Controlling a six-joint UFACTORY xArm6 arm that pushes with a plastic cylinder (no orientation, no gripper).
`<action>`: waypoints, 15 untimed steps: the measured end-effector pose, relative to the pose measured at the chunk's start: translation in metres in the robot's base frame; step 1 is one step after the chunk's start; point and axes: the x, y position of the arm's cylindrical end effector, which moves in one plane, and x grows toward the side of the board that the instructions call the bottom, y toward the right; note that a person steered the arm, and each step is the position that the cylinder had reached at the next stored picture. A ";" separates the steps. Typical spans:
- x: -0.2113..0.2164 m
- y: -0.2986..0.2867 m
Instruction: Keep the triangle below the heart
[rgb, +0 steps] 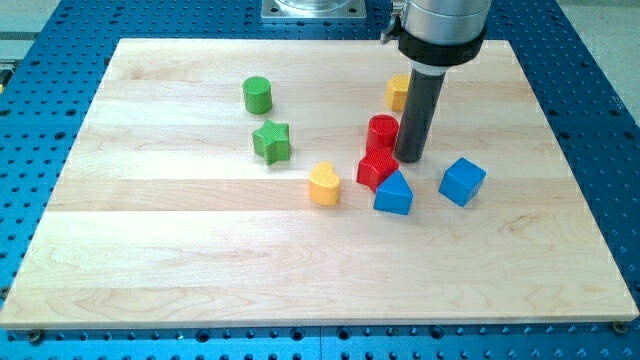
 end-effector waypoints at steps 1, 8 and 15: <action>0.015 0.011; 0.052 0.002; 0.073 -0.046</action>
